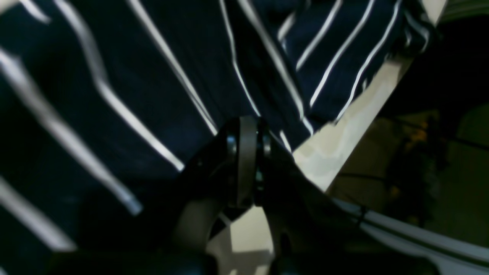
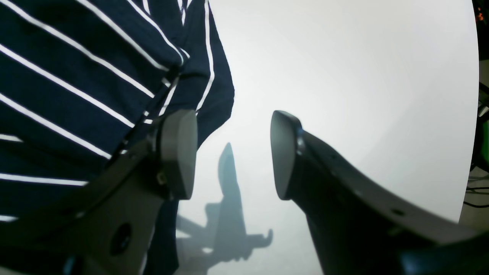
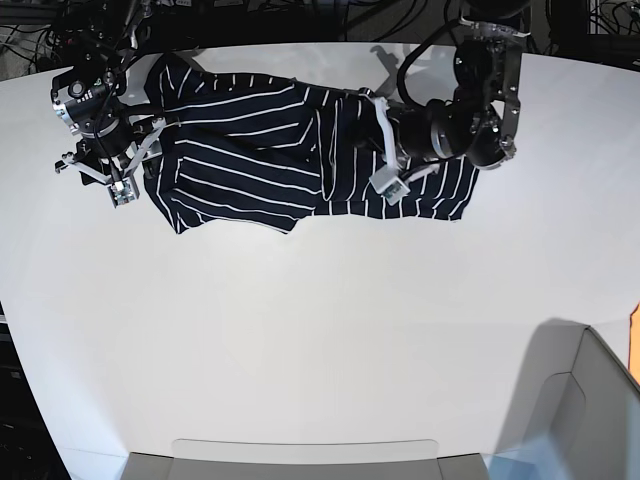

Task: Fold the T-shirt properly
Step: 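Lay the folded end onto the strip middle and open the left gripper, then grasp the collar end with the right gripper and fold it over the middle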

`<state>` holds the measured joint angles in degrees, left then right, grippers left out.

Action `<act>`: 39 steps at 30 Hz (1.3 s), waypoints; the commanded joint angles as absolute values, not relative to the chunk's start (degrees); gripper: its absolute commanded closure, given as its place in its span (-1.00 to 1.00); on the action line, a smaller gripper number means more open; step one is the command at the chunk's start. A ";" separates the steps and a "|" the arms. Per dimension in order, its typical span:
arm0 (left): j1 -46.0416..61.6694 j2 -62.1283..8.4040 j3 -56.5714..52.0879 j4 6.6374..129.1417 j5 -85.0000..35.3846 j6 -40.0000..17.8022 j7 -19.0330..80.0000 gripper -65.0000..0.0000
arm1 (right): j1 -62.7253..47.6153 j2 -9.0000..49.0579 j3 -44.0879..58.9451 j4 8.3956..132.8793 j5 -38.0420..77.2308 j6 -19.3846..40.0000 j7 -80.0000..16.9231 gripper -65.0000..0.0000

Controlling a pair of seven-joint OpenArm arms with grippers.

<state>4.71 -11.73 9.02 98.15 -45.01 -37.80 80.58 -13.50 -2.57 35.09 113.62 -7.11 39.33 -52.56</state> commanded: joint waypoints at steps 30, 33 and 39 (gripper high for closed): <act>-3.47 -12.53 8.48 110.64 -46.02 -38.02 80.00 1.00 | -10.07 -0.57 54.37 111.69 25.01 40.00 -77.93 -0.04; -3.47 -12.53 8.48 110.64 -45.93 -38.02 80.00 1.00 | -9.36 0.57 54.20 104.92 25.36 40.00 -78.02 -0.04; -4.79 -15.87 6.64 110.73 -46.20 -38.02 80.00 1.00 | -9.10 1.10 50.59 96.92 25.36 40.00 -78.11 -0.04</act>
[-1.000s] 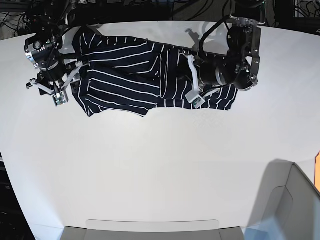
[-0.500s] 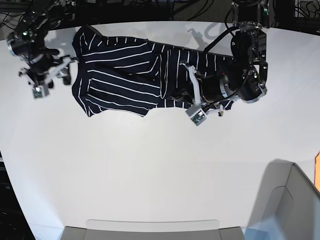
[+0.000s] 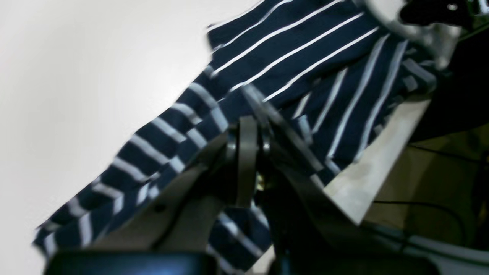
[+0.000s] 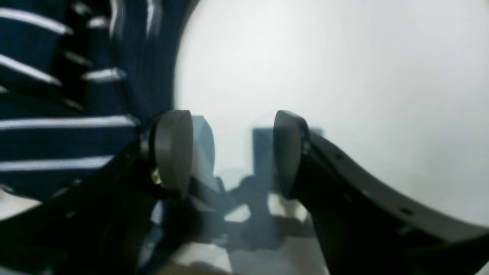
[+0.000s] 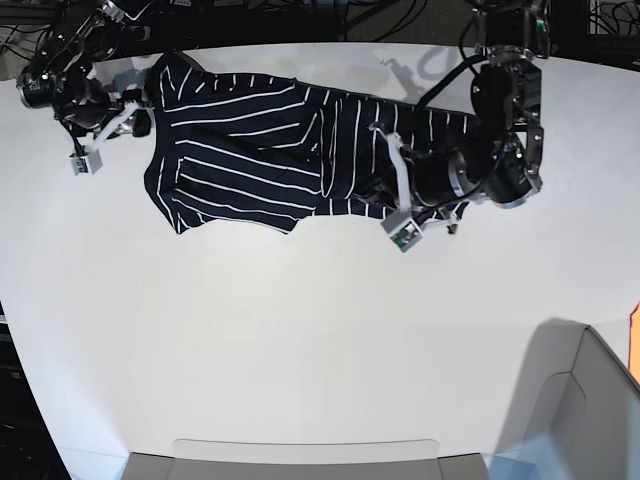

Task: Fold the T-shirt properly
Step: 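Grasp the collar end with the right gripper and fold it over the middle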

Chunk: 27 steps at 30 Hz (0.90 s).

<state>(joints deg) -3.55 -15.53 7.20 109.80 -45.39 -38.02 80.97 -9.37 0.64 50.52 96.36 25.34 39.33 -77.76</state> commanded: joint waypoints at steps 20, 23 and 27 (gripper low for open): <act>-3.47 -17.45 -0.13 110.73 -46.29 -38.02 80.00 1.00 | -5.41 0.48 38.81 79.69 41.54 40.00 -80.00 -0.04; -3.47 -17.54 -0.22 110.73 -46.29 -38.02 80.00 1.00 | -5.41 -0.57 35.12 79.69 41.54 40.00 -80.00 -0.04; -3.38 -17.54 -0.22 110.73 -46.29 -38.02 80.00 1.00 | -4.35 -1.63 31.69 79.60 41.45 40.00 -80.00 -0.04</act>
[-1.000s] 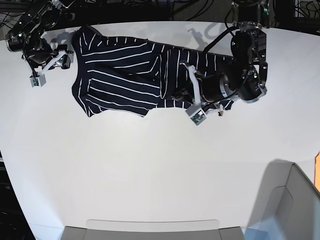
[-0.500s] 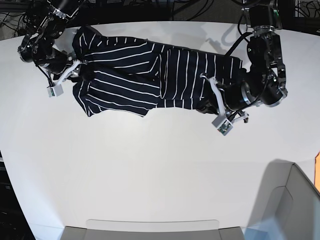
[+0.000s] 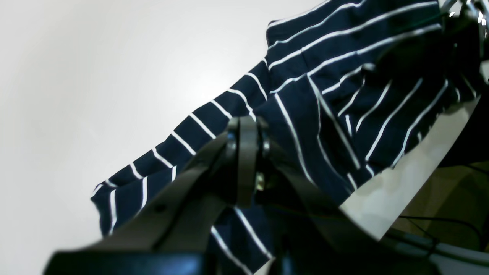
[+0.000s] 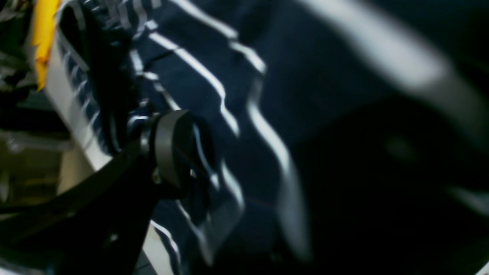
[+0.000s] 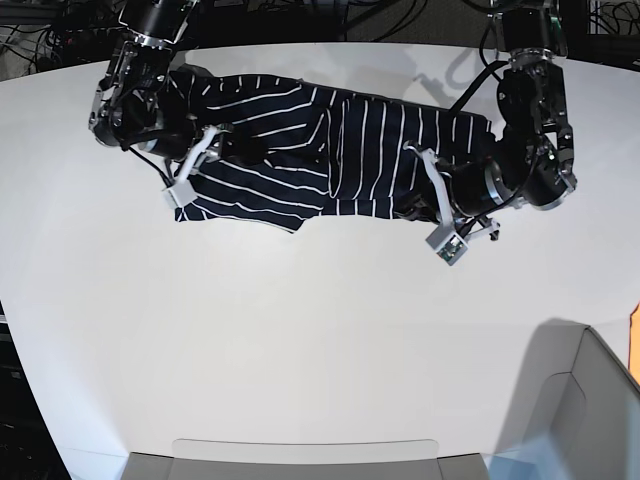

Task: Fold the T-shirt properly
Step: 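Grasp the collar end with the right gripper and fold it over the middle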

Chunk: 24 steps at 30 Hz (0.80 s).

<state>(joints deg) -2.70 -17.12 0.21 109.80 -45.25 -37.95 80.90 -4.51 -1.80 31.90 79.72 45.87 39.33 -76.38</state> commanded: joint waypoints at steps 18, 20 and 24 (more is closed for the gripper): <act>-2.59 -19.38 -1.01 110.81 -46.29 -38.02 80.00 1.00 | 5.76 4.79 28.88 74.77 41.63 40.00 -77.49 1.00; -1.98 -19.30 -3.47 110.81 -46.37 -38.37 80.00 1.00 | 7.52 7.25 30.81 74.51 41.36 38.90 -75.82 1.00; -1.19 -19.30 -8.31 110.64 -46.37 -38.46 80.00 1.00 | 9.63 12.44 31.69 74.95 41.36 31.16 -72.22 1.00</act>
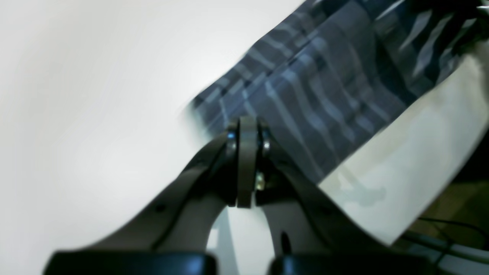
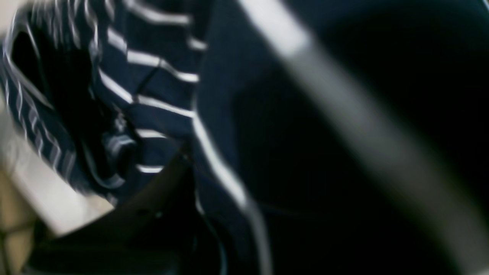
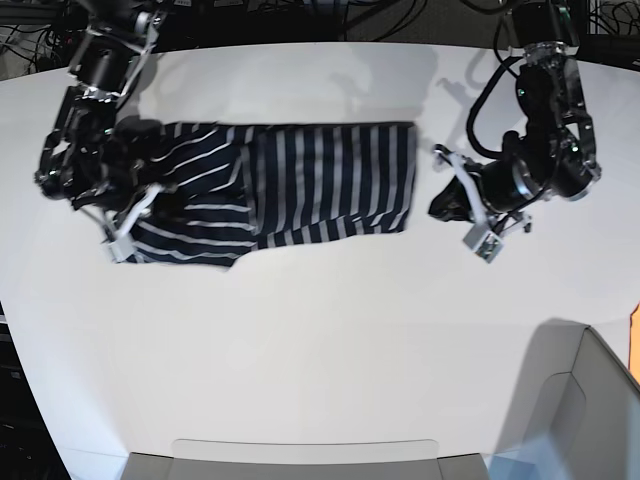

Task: Fold the T-shirt properly
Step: 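Grasp the collar end with the right gripper and fold it over the middle, then grasp the folded bundle with both grippers and lift it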

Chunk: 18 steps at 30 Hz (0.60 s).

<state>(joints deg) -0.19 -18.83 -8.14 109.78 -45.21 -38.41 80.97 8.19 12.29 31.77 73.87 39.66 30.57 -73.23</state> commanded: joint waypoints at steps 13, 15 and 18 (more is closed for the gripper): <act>4.00 -23.87 -10.07 110.37 -45.85 -38.02 80.00 1.00 | 15.78 23.34 8.92 87.52 41.36 -4.26 -70.11 1.00; 4.35 -25.01 -10.07 110.37 -45.76 -38.02 80.00 1.00 | 17.19 23.08 2.86 90.68 41.36 -10.07 -70.29 1.00; 5.76 -25.63 -10.07 110.37 -43.74 -38.02 80.00 1.00 | 20.35 22.20 -6.11 91.03 41.36 -16.57 -70.29 1.00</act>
<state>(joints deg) 5.98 -24.86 -9.76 109.51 -43.35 -38.17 80.73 18.68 21.78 -6.55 90.35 39.97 -14.26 -70.24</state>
